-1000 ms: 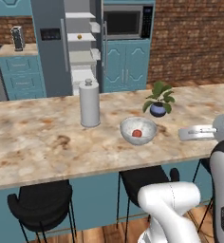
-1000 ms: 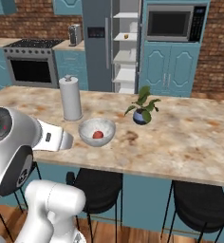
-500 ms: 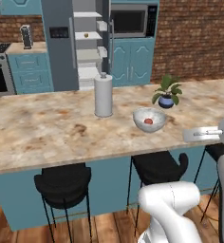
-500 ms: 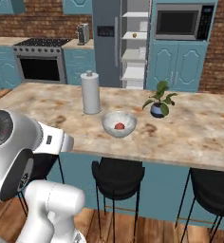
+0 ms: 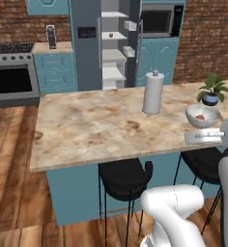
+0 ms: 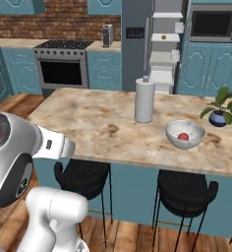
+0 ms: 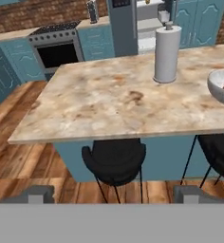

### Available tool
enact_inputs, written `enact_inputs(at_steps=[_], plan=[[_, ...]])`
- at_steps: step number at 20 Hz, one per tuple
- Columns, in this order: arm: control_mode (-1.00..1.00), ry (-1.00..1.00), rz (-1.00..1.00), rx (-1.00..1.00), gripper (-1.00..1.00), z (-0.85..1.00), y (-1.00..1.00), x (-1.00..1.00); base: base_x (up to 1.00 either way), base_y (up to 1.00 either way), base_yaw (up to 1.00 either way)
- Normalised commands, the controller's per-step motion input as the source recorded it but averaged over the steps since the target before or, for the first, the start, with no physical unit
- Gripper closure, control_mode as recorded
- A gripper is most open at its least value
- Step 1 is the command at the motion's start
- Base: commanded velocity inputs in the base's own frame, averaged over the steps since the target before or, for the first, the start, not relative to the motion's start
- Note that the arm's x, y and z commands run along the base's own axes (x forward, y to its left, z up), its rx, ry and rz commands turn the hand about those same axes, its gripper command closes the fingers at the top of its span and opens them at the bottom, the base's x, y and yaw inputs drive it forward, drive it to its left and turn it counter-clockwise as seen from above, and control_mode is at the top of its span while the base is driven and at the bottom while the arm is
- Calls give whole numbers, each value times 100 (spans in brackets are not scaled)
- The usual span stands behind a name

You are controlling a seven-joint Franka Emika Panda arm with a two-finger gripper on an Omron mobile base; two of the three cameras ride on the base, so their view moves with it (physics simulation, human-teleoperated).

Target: Retrieve the peach and apple from the fridge and place them into the bowl on the dining table.

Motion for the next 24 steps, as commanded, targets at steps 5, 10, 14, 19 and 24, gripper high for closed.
enact_inputs(at_steps=[5,10,14,19,24], plan=[[100,0,0,0,-100,0,0,0,0,100,0],[100,0,0,0,-100,0,0,0,0,100,0],[100,0,0,0,-100,0,0,0,0,100,0],[100,0,0,0,-100,0,0,0,0,100,0],[100,0,0,0,-100,0,0,0,6,100,0]])
